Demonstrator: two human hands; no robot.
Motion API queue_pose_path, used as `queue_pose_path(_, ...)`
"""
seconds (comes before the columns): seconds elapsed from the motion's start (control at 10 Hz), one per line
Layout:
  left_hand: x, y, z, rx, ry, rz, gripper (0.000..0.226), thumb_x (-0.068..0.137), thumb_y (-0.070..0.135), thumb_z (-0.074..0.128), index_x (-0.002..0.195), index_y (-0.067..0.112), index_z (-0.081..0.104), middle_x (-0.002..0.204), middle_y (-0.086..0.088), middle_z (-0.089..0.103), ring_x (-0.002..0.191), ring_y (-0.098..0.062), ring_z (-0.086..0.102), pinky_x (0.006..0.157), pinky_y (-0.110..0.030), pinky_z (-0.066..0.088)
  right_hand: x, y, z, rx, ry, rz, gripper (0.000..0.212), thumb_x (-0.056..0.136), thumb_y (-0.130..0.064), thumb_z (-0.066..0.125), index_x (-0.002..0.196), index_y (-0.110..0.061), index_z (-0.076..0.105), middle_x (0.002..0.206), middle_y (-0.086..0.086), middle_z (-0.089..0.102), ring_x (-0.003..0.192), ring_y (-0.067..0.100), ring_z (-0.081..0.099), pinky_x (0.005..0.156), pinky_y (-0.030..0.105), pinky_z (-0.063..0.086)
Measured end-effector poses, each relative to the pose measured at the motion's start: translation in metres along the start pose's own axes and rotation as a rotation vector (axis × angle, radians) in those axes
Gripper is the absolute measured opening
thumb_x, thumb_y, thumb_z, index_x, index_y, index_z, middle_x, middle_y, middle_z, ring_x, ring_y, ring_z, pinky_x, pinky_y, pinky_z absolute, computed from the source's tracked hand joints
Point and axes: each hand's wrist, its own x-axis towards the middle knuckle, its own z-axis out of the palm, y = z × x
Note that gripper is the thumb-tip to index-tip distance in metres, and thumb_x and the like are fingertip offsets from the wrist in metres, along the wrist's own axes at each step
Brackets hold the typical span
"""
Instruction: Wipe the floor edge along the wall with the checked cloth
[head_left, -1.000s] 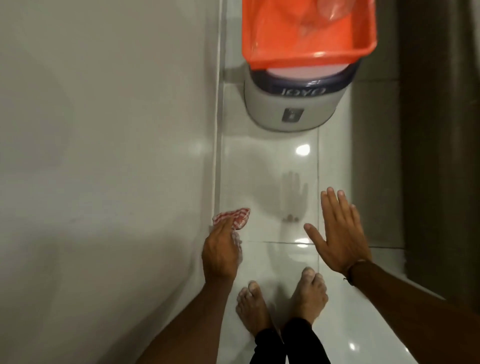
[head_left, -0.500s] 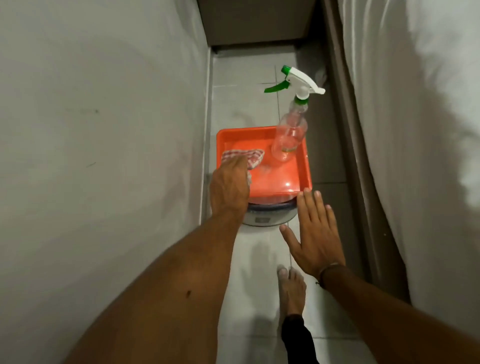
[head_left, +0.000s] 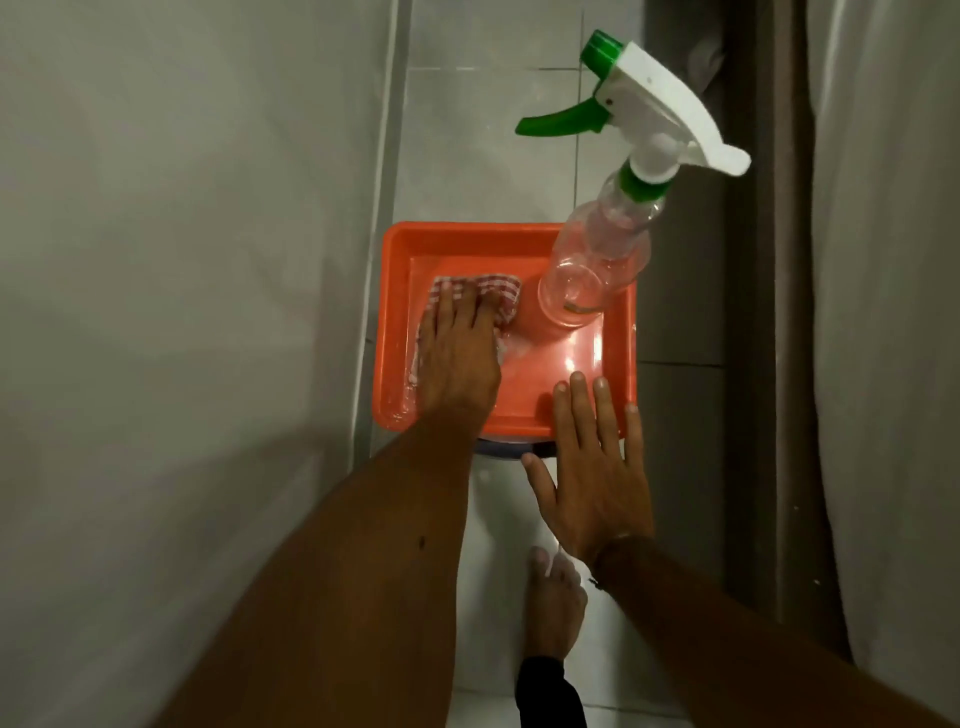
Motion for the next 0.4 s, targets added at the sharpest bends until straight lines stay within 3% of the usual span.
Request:
queue_pose_path(0.1, 0.000, -0.003, 0.015, -0.033, -0.045, -0.022, 0.068, 0.109, 0.036, 0.038, 0.166, 0.027, 0.002, 0.176, -0.010, -0.007, 0.162, -0.033, -0.012, 0.131, -0.060, -0.001, -0.001, 0.004, 0.005, -0.025, 0.031, -0.008, 0.087, 0.102, -0.063, 0.044, 0.170, -0.013, 0.022, 0.179, 0.013, 0.019, 0.167, 0.034, 0.013, 0.135, 0.049, -0.011)
queue_pose_path(0.4, -0.012, -0.004, 0.001, -0.041, -0.039, 0.007, 0.078, 0.106, 0.045, 0.045, 0.166, 0.021, 0.001, 0.176, -0.014, -0.007, 0.161, -0.036, -0.011, 0.131, -0.060, 0.000, -0.002, -0.001, -0.003, -0.031, 0.072, -0.023, 0.088, 0.104, -0.067, 0.032, 0.171, -0.013, 0.017, 0.181, 0.013, 0.013, 0.168, 0.034, 0.008, 0.135, 0.050, -0.010)
